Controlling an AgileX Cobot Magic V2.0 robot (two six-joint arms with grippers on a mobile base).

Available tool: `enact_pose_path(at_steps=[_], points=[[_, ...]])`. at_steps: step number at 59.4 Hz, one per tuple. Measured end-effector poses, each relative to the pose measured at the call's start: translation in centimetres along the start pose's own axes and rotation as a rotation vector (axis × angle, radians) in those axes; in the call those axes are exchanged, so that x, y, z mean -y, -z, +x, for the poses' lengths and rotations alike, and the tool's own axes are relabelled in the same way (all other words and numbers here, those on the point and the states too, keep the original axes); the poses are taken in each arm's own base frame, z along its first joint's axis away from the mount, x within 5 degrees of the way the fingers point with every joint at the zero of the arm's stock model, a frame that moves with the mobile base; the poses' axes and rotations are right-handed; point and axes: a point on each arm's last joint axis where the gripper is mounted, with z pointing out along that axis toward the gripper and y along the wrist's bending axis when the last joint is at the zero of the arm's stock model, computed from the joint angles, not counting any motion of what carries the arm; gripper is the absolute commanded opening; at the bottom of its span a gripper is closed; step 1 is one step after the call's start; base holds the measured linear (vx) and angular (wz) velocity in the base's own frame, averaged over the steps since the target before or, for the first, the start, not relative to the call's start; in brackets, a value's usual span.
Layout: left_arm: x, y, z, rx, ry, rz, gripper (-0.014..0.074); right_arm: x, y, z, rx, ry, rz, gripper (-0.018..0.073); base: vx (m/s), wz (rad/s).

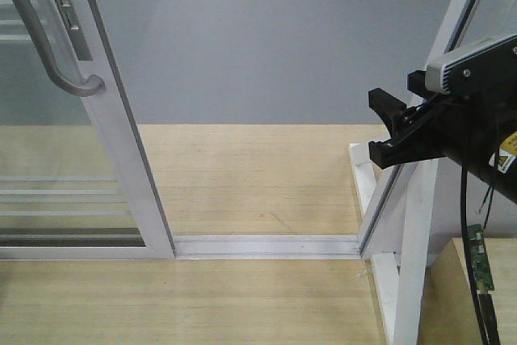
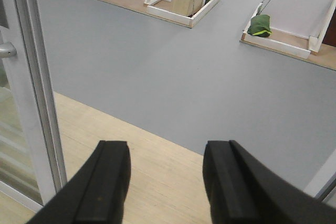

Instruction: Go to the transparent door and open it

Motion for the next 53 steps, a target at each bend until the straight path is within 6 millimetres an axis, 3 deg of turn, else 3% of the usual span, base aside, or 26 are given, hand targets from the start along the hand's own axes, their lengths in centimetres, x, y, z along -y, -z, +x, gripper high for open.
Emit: enact_pose_path(at_steps=[5,22,53], points=[[-0.1,0.9,1.7,0.030,0.044,-0.001,-0.0006,0.0,0.0,0.0,0.000,0.000,0.000,0.0405,0.00,0.00],[-0.1,1.7,2.4,0.012,-0.045,0.002,-0.0006,0.0,0.0,0.0,-0.005,0.000,0.000,0.0405,0.00,0.00],[-0.1,1.7,2.4,0.009,-0.051,0.004,-0.0006,0.0,0.0,0.0,-0.005,0.000,0.000,0.0405,0.00,0.00]])
